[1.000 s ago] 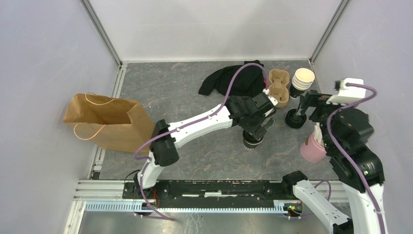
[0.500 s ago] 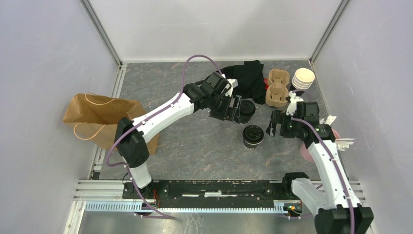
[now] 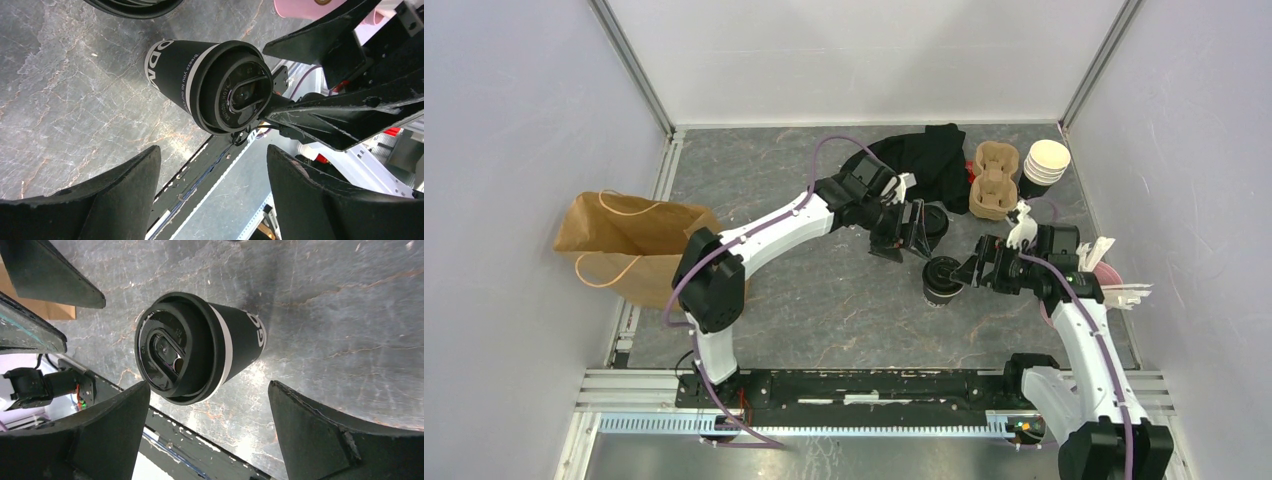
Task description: Pack the takeout coffee
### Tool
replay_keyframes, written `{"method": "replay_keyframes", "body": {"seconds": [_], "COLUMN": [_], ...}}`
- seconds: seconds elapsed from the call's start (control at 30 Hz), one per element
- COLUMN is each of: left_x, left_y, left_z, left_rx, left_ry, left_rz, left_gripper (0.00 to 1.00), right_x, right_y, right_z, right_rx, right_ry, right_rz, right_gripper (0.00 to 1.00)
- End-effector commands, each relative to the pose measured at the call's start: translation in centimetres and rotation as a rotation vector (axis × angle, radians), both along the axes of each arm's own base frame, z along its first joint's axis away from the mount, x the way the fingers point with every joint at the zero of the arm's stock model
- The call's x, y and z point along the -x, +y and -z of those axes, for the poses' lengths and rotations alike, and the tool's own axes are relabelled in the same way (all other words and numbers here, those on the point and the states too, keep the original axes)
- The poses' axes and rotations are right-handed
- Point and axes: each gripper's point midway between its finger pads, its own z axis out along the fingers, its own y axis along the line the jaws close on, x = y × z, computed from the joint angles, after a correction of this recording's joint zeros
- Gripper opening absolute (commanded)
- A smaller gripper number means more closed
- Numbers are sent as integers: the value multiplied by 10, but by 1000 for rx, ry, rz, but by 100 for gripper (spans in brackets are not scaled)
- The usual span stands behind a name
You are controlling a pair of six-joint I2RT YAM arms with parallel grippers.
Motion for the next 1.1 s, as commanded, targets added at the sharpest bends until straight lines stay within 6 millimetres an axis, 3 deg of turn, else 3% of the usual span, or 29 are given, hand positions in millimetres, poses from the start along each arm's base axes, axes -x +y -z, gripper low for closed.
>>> {"method": "replay_keyframes", "body": {"seconds": [0.0,0.23,0.43,0.63,0.83,1.07], "left_x": [3,0,-9,-15,-17,-14], "left_y": [-10,-10,2,7,9,5], "left_z": [0,7,15,15,20,39], "left_rx": [52,43,29,36,45,36], "left_ry": [47,50,63,69,89,142], "left_rz": [19,31,0,-20,-23,-4], "left_gripper": [83,80,78,75,75,79], "right_x": [-1,-5,-6,-9,-6,-10], "right_y": [13,21,27,42,48,49], "right_z": [4,11,18,10,14,9], "right_rx": [-88,-148,-188,-305,-348,-364], "right_ry": [-28,-60,-69,-123,-106,-102], "right_rz": [-31,-62,-98,-154,-199,-196], "right_gripper": [90,73,68,62,57,57]}}
